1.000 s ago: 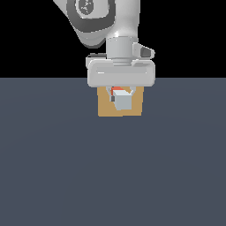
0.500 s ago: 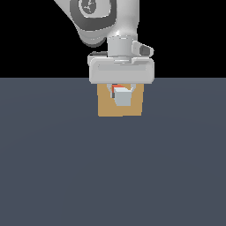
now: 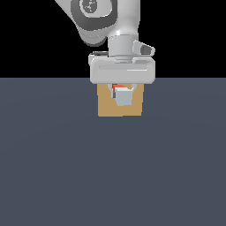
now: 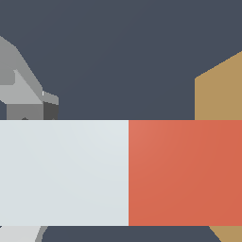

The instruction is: Insert the peg into the horizontal hole in a box.

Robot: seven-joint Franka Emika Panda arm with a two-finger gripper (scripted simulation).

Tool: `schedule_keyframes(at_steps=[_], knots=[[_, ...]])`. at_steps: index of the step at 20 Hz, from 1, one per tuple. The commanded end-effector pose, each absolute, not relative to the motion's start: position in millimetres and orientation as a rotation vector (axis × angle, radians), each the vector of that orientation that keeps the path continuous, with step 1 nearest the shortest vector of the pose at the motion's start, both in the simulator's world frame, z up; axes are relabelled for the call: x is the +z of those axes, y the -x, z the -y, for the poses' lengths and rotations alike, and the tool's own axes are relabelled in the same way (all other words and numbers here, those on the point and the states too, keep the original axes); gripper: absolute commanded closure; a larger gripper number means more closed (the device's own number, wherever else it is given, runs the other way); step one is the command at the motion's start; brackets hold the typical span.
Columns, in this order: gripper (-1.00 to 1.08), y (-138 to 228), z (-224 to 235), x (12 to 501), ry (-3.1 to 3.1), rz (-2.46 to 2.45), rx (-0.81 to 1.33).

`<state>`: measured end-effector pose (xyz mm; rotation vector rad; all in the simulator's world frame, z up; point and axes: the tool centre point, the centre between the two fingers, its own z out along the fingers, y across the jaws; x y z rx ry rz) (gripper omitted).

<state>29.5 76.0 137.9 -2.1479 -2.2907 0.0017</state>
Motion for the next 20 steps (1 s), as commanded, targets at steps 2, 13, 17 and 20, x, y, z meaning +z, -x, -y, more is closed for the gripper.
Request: schedule_keyframes(at_steps=[2,13,17,20], knots=[[1.08,-29.5,-77.7,138.4,2.148,2.291,0.001],[1.08,-23.8,-146.9,139.7,2.149,2.292,-0.003],[1.08,-22.2,-177.2,140.2,2.15,2.292,-0.004],[1.08,-22.0,-191.1,140.4,2.15,2.292,-0.004]])
